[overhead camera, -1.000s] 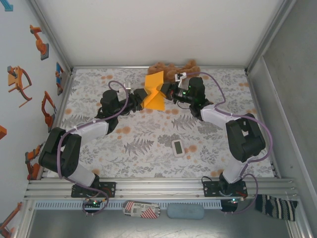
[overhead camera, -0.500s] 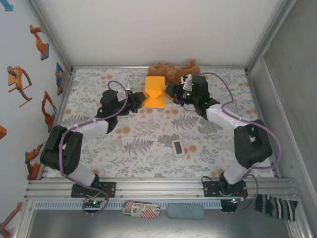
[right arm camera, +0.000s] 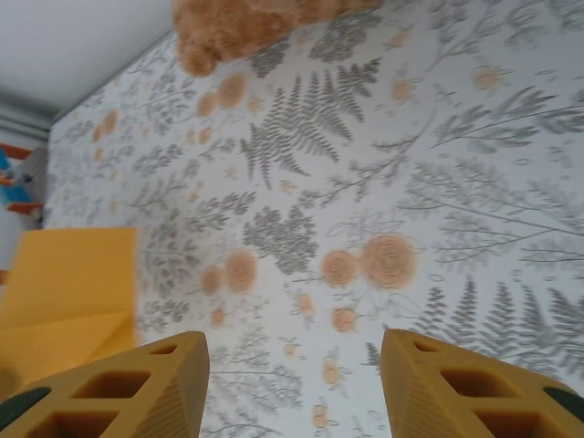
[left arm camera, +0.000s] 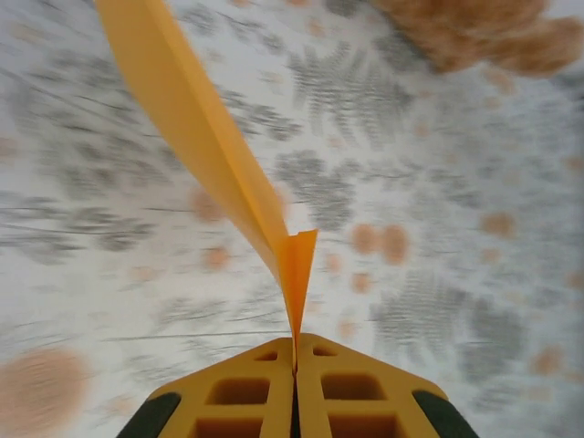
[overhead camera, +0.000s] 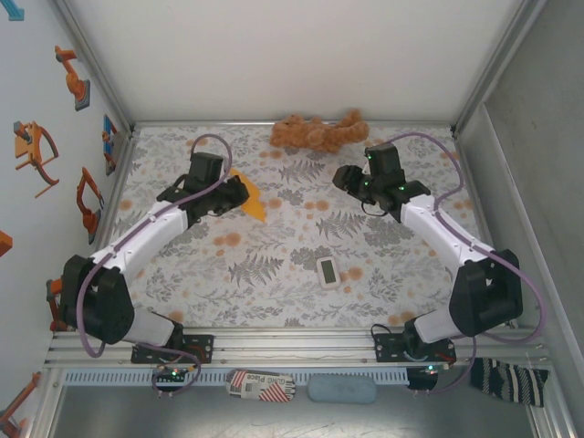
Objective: Fold a paper plane with a square sheet of paper (pick it up from the middle)
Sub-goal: Turn over the paper at the center of the table.
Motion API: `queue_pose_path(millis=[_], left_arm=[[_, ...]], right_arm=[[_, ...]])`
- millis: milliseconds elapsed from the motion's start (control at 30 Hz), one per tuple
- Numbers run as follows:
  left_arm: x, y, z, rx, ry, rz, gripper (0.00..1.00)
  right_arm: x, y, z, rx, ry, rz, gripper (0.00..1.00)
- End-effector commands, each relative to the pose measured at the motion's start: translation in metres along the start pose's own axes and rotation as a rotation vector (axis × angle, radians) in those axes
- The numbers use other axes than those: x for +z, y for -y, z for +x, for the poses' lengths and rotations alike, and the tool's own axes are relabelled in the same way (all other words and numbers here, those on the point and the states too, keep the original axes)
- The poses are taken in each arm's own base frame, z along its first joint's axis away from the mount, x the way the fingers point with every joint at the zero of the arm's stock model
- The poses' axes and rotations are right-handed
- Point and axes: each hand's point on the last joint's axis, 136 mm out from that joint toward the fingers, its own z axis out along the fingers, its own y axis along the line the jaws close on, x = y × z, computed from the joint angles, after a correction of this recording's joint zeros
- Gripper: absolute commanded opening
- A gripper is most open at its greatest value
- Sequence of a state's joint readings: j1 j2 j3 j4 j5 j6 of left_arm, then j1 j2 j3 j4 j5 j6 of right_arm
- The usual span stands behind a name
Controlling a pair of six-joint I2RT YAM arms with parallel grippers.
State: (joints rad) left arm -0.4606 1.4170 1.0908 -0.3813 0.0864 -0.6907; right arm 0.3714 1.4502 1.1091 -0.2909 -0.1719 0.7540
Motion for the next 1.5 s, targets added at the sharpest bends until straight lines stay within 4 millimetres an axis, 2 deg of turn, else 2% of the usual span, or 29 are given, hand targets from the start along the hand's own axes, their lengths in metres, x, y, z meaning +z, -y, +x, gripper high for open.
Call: queue_pose_path(millis=[0,100,267,467,633,733,867,967,1100,1167,1233,1333,1467], left_arm=[[-0.034,-0.068,0.009,0.226,-0.047,-0.415,0.1],[-0.043,-0.076,-0.002,0.296,-0.03,-0.557,0.09],[-0.032,-0.079,-0.006,0.392,-0.051,-0.719,0.09],[0.002,-0.066,0.001,0.472,-0.101,-0.775,0.1],[0.041,-0.064,0.018,0.517,-0.166,-0.832,0.11],[0.067,-0.052,0.036,0.499,-0.237,-0.768,0.14],[0.102,-0.019,0.07,0.396,-0.345,-0.532,0.24],[0.116,0.005,0.085,0.303,-0.395,-0.353,0.31],[0.114,0.027,0.085,0.165,-0.42,-0.164,0.43],[0.107,0.035,0.076,0.091,-0.404,-0.064,0.53],[0.097,0.036,0.067,0.016,-0.382,0.013,0.59],[0.08,0.022,0.05,-0.086,-0.32,0.054,0.65],[0.061,-0.02,0.038,-0.172,-0.232,-0.005,0.75]], right_arm=[[-0.013,0.015,-0.01,-0.049,0.05,0.108,0.52],[-0.014,0.02,-0.01,-0.041,0.061,0.131,0.52],[-0.019,0.028,-0.01,-0.036,0.08,0.165,0.51],[-0.027,0.035,-0.011,-0.031,0.106,0.2,0.51],[-0.028,0.04,-0.012,-0.02,0.114,0.209,0.51],[-0.027,0.043,-0.01,-0.009,0.111,0.217,0.51],[-0.025,0.048,-0.005,0.0,0.097,0.226,0.51],[-0.023,0.049,-0.001,0.003,0.083,0.226,0.5],[-0.013,0.046,0.007,-0.002,0.032,0.194,0.49],[-0.003,0.04,0.015,-0.008,-0.015,0.155,0.5],[0.009,0.033,0.023,-0.012,-0.056,0.12,0.53],[0.028,0.015,0.04,-0.039,-0.113,0.077,0.53],[0.061,-0.027,0.073,-0.094,-0.211,-0.011,0.48]])
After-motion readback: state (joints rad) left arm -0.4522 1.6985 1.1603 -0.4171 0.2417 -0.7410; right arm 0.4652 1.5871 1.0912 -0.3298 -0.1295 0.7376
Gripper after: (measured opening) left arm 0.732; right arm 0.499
